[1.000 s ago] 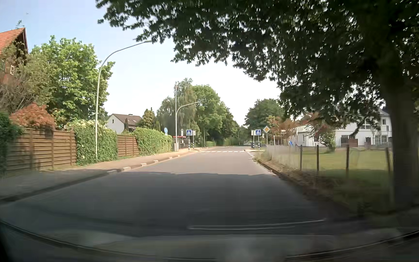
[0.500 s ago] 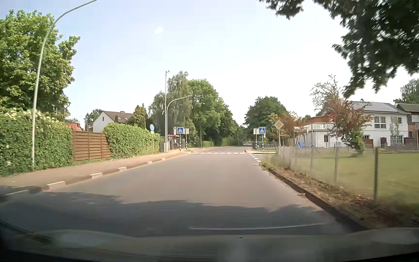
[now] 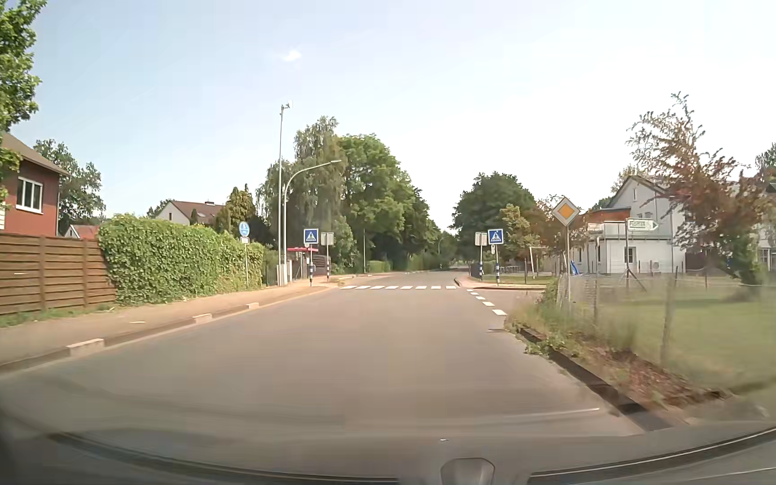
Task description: Follow the waypoints while adhering to traffic rules and regulations
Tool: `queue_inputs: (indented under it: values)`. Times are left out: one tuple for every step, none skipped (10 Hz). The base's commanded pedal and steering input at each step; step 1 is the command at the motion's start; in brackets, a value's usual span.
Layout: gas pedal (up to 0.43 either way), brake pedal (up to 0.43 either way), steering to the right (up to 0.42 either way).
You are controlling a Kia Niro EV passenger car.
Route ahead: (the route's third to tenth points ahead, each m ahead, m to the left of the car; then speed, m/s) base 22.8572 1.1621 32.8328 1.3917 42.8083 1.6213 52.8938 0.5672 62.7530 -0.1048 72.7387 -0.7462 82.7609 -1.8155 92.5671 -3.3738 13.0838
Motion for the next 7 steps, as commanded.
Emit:
queue_inputs:
  values:
    - [0.15, 0.006, 0.006]
    - [0.15, 0.006, 0.005]
    - [0.15, 0.006, 0.005]
    - [0.15, 0.006, 0.006]
    - [0.15, 0.006, 0.005]
    - [0.15, 0.006, 0.006]
    - [0.15, 0.006, 0.005]
